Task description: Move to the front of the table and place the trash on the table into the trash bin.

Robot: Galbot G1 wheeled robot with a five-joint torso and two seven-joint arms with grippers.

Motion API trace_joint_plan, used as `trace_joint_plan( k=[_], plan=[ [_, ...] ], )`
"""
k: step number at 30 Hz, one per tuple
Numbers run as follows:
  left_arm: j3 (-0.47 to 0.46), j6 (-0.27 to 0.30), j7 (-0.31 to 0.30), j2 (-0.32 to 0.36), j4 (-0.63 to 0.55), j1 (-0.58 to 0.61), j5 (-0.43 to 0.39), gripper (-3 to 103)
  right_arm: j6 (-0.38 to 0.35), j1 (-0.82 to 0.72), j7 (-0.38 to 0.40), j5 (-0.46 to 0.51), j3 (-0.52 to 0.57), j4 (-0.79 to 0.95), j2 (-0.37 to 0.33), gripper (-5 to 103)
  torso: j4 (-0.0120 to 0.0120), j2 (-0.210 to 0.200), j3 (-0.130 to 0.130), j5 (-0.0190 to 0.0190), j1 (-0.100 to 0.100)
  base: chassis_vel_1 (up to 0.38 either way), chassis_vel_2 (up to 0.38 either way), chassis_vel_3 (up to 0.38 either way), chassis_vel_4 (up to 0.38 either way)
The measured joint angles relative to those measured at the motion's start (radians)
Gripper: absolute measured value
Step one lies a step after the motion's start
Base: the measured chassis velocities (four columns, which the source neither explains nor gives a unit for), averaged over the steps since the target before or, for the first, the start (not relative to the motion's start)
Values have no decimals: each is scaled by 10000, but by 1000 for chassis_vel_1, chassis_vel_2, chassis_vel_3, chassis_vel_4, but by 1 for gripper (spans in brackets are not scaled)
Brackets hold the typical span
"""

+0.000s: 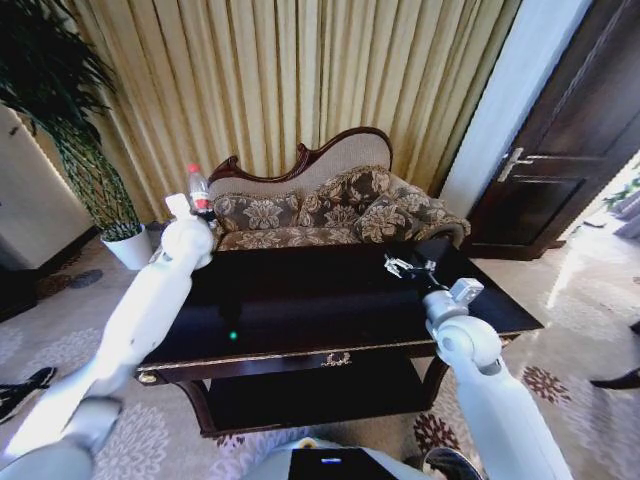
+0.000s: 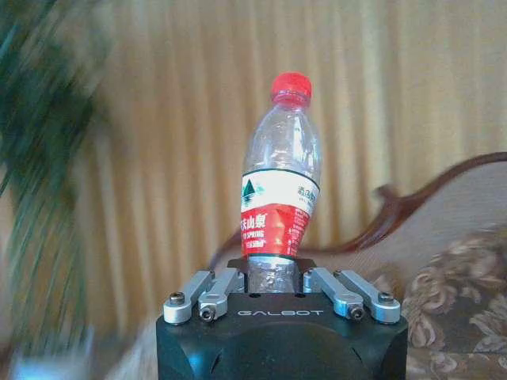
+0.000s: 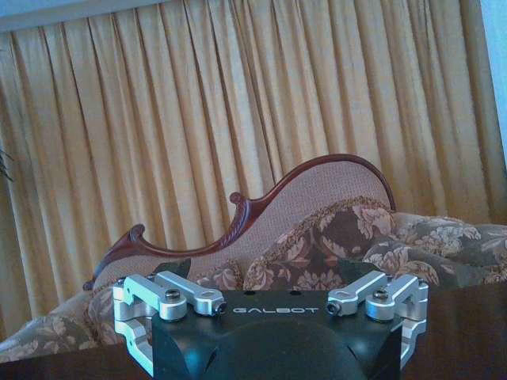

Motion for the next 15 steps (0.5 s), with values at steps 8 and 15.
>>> trace_joint_plan(
  k=[8,15],
  plan=[
    [-149,-1671,2883,852,-753,1205,2625,28,100,-129,0,5,72,307,82,100,-1,1,0,-3,-1,0,0,0,0],
    [175,-2742,4157,1018,-1291,1658,3493,28,48,-198,0,597,85,799,166,100,-5,1,0,1,0,0,0,0,0]
  ],
)
